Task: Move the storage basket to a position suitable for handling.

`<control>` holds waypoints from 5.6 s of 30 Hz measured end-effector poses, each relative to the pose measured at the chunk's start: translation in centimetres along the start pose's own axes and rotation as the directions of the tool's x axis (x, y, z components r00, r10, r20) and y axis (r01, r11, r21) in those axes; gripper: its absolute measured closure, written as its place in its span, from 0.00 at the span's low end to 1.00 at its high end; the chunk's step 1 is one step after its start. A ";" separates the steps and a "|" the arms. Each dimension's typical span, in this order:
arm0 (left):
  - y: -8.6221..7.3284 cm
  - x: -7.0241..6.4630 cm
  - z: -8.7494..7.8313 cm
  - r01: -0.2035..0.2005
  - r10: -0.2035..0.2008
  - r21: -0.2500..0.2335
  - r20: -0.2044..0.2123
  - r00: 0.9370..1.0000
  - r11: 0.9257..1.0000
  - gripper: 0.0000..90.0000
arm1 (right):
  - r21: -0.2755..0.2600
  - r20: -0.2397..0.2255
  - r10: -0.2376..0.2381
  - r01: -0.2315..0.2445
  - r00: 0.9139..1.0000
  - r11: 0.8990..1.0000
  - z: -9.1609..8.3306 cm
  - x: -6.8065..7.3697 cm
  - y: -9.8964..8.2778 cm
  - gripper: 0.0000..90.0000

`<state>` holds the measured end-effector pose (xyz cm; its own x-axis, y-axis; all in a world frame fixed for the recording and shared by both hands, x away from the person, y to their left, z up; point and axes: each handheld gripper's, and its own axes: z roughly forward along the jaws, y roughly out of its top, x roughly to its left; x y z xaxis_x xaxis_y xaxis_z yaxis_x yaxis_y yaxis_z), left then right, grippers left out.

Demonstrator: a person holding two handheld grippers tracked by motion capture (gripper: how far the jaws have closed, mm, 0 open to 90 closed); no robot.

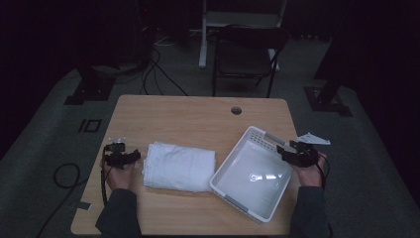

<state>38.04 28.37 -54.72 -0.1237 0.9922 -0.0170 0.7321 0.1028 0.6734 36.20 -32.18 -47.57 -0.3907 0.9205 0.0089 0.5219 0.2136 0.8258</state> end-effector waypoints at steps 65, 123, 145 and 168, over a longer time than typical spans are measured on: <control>-1.8 -11.0 -7.3 -0.309 0.357 -0.196 0.307 0.882 0.931 0.31 | 0.044 0.284 0.067 -0.083 0.956 0.996 1.2 -5.5 -1.5 0.75; -4.9 -14.0 -8.1 -0.410 0.424 -0.116 0.346 0.837 0.905 0.45 | 0.064 0.129 0.135 -0.144 0.983 0.988 7.8 3.7 2.9 0.78; -2.4 -9.2 -9.4 -0.275 0.322 -0.177 0.365 0.874 0.945 0.42 | 0.016 -0.102 -0.046 0.048 0.994 0.999 6.8 10.4 4.1 0.52; -4.3 -10.1 -7.8 -0.305 0.324 -0.117 0.452 0.831 0.945 0.49 | 0.070 -0.365 -0.201 0.242 0.909 0.968 1.5 17.9 -5.0 0.47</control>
<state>30.89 17.33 -51.66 0.4369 0.8900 -0.1302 0.6515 -0.2133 0.7280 27.73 -16.31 -52.40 -0.7367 0.6745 0.0477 0.4638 0.4527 0.7616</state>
